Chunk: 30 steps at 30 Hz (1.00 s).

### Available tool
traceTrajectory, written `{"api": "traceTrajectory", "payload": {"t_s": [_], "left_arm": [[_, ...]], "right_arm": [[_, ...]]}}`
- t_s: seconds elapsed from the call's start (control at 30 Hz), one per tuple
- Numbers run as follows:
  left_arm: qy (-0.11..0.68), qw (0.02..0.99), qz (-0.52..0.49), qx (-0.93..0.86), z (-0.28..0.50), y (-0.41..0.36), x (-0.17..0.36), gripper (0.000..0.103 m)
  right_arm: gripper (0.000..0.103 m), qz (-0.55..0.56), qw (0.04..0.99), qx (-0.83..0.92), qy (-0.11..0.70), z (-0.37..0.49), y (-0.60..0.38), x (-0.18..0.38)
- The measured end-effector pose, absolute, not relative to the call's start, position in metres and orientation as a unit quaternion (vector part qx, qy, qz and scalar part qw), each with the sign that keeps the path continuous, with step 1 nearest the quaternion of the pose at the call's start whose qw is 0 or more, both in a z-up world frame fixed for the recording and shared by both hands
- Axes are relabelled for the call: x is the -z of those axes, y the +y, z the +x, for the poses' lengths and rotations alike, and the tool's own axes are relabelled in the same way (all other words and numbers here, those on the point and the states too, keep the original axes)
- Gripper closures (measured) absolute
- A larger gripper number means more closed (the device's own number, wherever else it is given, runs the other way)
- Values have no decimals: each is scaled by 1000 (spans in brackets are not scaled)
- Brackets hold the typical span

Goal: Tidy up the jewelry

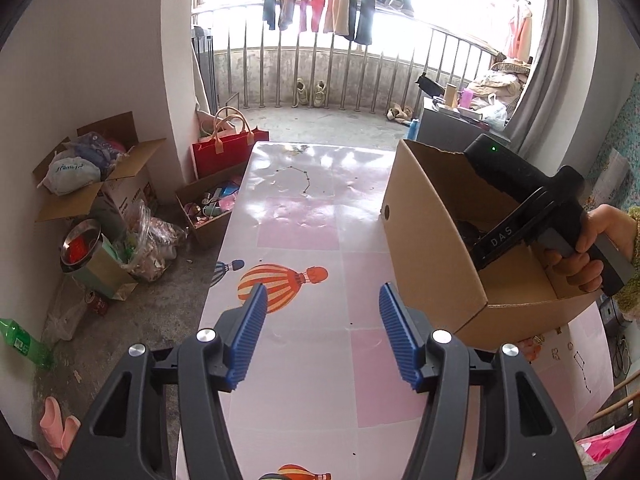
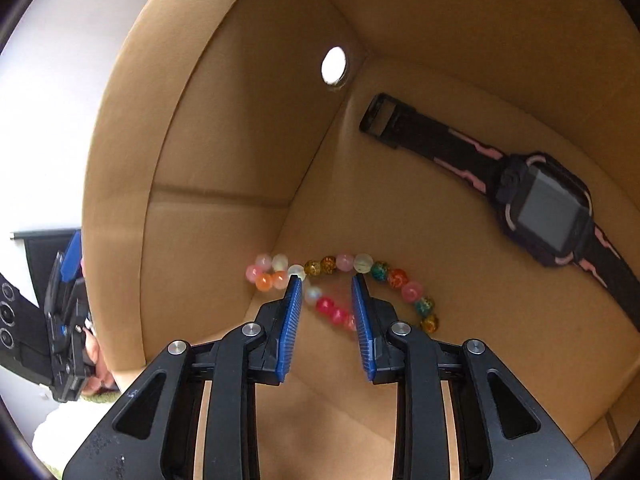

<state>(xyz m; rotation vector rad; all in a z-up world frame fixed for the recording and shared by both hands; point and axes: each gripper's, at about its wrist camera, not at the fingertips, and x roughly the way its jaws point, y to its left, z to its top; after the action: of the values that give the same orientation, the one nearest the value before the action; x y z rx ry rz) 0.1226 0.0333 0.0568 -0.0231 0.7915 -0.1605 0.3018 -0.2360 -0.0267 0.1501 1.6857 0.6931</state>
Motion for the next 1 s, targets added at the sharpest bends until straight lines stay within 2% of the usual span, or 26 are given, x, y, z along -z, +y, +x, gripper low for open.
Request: {"api": "traceTrajectory", "payload": {"t_s": [0.23, 0.4, 0.53, 0.7, 0.87, 0.97, 1.0], "left_arm": [[397, 915, -14, 79, 129, 33, -47, 46], [396, 915, -18, 81, 129, 31, -46, 46], [398, 913, -15, 88, 127, 27, -42, 46], [411, 906, -10, 105, 119, 16, -36, 41], [424, 896, 2, 134, 102, -1, -27, 35], [439, 885, 16, 153, 92, -17, -16, 32], [446, 881, 21, 160, 89, -23, -11, 31]], "right_arm": [[77, 140, 637, -281, 704, 314, -256, 24], [76, 146, 663, -275, 681, 314, -271, 3], [76, 135, 707, -274, 638, 290, -293, -43], [75, 136, 781, -279, 542, 238, -331, -113], [54, 147, 838, -266, 454, 167, -372, -152], [41, 146, 851, -234, 446, 127, -376, -144], [41, 145, 852, -220, 452, 118, -375, -139]]}}
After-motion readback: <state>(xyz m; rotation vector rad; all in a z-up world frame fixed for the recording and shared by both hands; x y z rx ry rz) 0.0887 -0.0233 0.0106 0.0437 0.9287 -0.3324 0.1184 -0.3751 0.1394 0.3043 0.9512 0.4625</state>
